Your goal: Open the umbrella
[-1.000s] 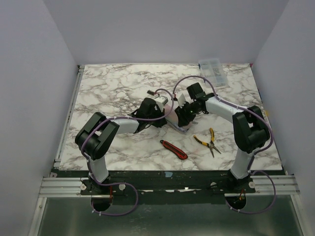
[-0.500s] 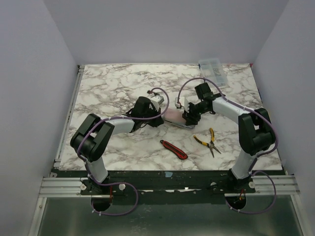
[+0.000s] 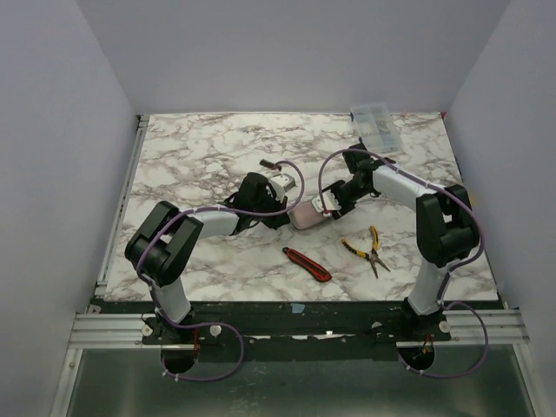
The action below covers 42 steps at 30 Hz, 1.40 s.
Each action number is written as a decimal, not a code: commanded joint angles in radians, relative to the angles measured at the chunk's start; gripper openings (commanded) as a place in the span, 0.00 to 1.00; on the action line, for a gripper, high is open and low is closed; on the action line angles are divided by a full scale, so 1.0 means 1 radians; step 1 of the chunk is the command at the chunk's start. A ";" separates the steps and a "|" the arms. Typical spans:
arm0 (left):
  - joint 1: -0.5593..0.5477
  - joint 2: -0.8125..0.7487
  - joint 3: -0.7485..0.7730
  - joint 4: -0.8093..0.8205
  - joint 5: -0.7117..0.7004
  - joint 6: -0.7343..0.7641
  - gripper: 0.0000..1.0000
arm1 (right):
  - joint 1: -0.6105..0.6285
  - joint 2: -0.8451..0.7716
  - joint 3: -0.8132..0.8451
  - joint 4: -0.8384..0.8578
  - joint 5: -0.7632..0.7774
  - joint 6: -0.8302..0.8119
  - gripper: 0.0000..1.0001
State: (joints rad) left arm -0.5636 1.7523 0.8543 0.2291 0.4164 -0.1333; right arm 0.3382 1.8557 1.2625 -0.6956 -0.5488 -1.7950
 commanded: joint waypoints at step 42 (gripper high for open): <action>-0.179 0.106 0.104 0.036 -0.160 -0.210 0.00 | -0.149 0.037 0.022 0.162 -0.209 2.282 0.77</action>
State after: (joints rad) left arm -0.7143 1.8374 0.9180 0.2443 0.2863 -0.3450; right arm 0.1776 1.8641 1.2869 -0.6117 -0.7383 0.3634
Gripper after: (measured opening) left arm 0.012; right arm 0.795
